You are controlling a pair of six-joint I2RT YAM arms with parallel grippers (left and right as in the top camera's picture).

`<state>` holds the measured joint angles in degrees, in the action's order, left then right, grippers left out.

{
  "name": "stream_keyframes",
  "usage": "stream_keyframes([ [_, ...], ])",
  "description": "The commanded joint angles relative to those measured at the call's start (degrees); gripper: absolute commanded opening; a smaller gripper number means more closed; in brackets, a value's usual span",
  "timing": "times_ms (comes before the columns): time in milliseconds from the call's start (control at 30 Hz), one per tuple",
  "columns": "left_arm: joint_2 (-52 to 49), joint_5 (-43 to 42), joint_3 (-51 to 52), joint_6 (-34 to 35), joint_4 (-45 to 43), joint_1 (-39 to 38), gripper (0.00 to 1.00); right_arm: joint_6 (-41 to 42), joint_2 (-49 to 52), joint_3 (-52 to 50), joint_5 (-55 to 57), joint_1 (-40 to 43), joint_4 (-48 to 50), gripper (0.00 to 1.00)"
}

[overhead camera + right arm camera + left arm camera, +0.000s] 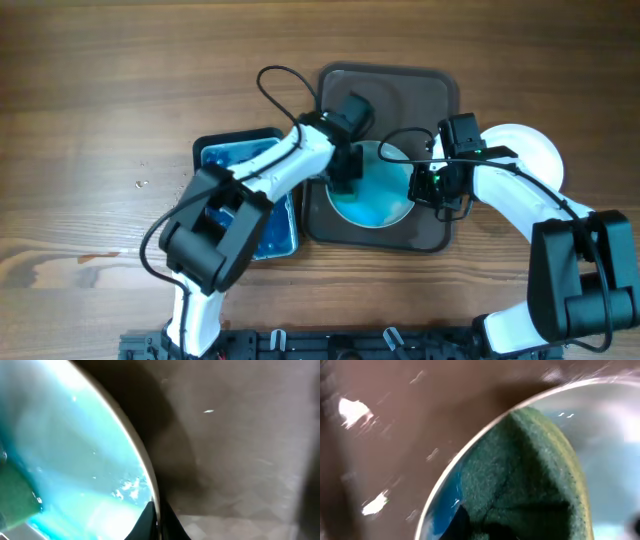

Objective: Clean dirty plates on tray and stack at the side
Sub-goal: 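Scrub the last plate with the sponge in the left gripper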

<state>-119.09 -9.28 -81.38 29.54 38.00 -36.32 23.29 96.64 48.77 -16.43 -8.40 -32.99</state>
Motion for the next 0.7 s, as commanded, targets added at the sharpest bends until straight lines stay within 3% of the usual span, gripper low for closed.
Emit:
stream_keyframes([
  [0,-4.2,-22.5,1.7,2.1,-8.2,-1.0,0.04,0.7,1.4,-2.0,6.2,0.5,-0.5,0.04],
  [267,-6.2,-25.4,1.7,3.3,-13.3,-6.4,0.04,0.7,1.4,-2.0,6.1,0.5,-0.5,0.04],
  [433,-6.3,-30.7,1.7,-3.8,-11.3,-7.7,0.04,0.7,1.4,-2.0,6.1,0.5,-0.5,0.04],
  [667,-6.2,-17.2,1.6,-3.8,-1.3,-4.1,0.04,0.7,1.4,-2.0,6.1,0.5,-0.5,0.04],
])
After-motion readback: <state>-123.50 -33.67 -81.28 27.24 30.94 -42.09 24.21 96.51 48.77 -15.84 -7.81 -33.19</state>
